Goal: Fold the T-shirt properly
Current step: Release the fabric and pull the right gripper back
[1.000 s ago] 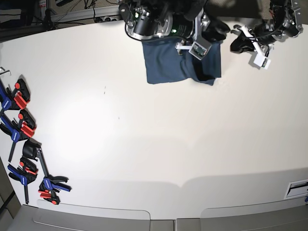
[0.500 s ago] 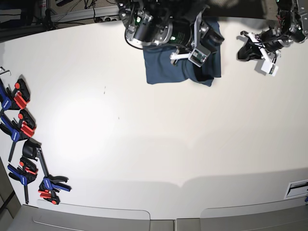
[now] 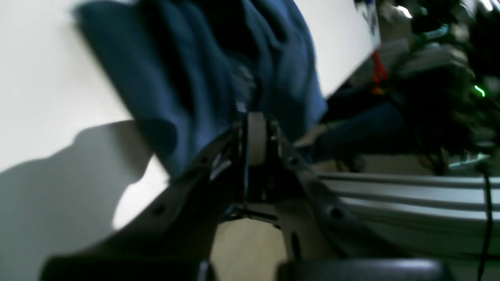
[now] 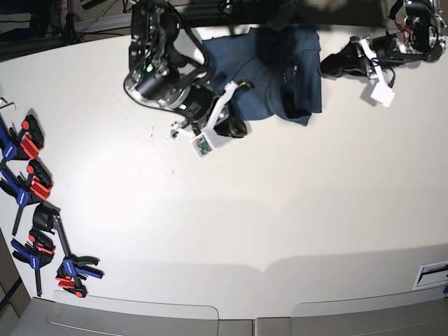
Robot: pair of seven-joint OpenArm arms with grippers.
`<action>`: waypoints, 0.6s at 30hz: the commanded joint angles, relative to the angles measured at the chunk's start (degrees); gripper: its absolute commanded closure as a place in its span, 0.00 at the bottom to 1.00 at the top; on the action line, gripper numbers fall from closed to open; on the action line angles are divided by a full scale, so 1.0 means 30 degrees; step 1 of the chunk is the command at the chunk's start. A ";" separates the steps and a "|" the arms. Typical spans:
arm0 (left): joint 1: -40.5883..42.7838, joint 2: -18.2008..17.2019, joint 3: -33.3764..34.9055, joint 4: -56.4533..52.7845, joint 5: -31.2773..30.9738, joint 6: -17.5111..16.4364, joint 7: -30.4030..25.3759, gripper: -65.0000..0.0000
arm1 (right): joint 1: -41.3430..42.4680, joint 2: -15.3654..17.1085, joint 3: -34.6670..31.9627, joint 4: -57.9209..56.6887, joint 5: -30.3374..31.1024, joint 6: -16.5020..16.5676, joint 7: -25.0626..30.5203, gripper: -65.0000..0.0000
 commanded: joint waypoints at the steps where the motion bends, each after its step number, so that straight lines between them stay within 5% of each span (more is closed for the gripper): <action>1: -0.0036 -0.0189 0.0364 0.0291 -0.0583 -0.0165 0.0036 1.00 | 0.0554 0.0080 0.0066 -0.0546 0.0233 0.0189 0.0328 1.00; 6: -0.0051 -0.0182 0.3461 0.0291 0.0845 -0.0165 -0.0044 1.00 | 0.2033 0.0328 0.0087 -0.4233 0.0233 0.0248 0.0306 1.00; 18: -0.0415 -0.0189 0.5297 0.0291 1.3406 -0.0165 -0.5858 1.00 | 0.1821 0.0911 0.0153 -0.5195 0.0233 0.0211 -0.2047 1.00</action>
